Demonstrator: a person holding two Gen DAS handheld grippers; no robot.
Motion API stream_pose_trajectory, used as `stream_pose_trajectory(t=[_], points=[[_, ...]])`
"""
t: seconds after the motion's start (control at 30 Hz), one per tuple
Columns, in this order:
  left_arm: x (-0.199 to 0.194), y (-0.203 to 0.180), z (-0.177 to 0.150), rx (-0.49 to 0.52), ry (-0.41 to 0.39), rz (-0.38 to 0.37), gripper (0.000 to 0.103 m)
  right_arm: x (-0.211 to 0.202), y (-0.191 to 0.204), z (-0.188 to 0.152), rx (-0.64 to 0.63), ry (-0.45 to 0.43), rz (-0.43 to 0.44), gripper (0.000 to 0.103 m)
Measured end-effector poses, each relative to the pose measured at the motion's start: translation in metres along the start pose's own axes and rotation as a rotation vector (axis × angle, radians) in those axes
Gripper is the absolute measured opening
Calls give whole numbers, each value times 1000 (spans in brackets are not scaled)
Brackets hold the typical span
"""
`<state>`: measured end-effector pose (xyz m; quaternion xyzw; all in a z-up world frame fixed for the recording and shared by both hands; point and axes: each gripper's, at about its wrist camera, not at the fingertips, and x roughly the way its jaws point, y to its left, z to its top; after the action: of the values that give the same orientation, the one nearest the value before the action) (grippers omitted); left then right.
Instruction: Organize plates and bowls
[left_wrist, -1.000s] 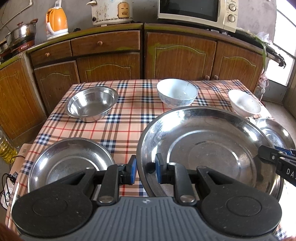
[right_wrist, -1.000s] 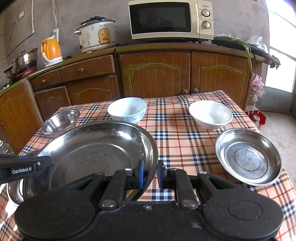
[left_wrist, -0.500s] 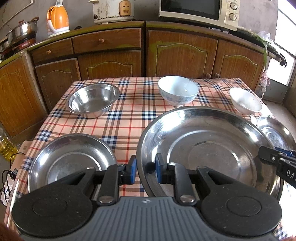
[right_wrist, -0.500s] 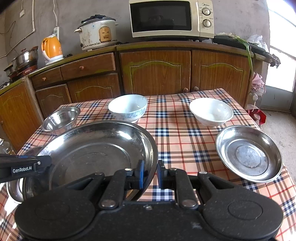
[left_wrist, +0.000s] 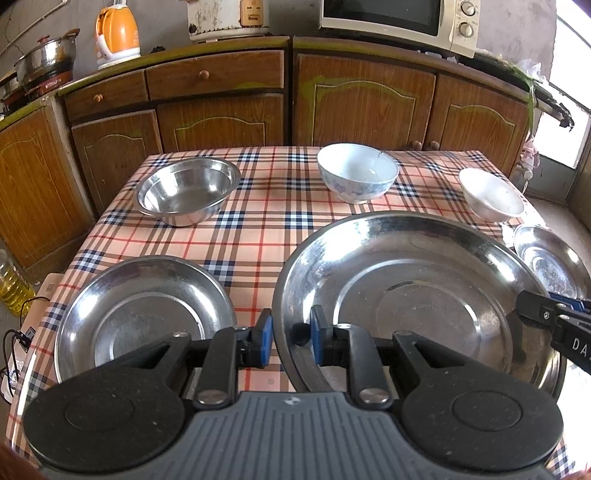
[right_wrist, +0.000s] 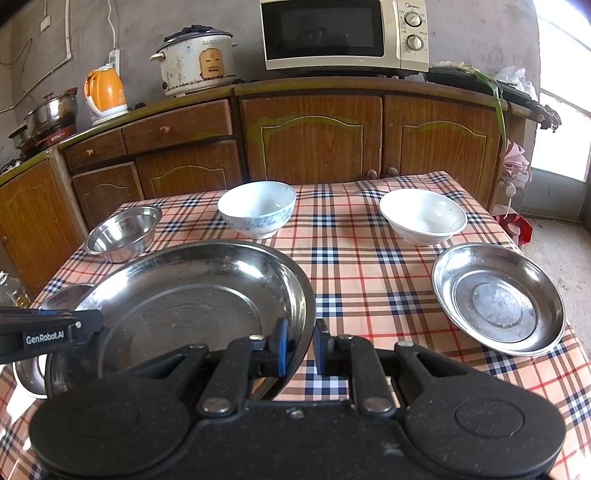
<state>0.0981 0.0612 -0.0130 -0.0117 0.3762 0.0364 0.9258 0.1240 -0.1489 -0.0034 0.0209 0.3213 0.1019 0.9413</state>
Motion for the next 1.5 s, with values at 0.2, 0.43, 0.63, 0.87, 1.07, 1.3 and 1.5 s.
stream_pose_trajectory(t=[0.2, 0.43, 0.63, 0.87, 1.07, 1.3, 1.5], points=[[0, 0, -4, 0, 2, 1, 21, -1, 0, -4, 1, 3, 1, 20], [-1, 1, -8, 1, 5, 0, 21, -2, 0, -9, -3, 7, 1, 20], [-3, 1, -11, -1, 7, -3, 21, -6, 1, -11, -10, 9, 2, 20], [-5, 2, -13, -1, 6, -2, 21, -8, 2, -13, -16, 10, 3, 20], [-5, 2, -14, -2, 7, -3, 21, -9, 2, -13, -16, 11, 3, 20], [-7, 3, -15, -3, 7, -2, 21, -13, 4, -16, -22, 13, 5, 20], [-10, 5, -20, 1, 9, -1, 21, -15, 4, -18, -23, 17, 7, 20]])
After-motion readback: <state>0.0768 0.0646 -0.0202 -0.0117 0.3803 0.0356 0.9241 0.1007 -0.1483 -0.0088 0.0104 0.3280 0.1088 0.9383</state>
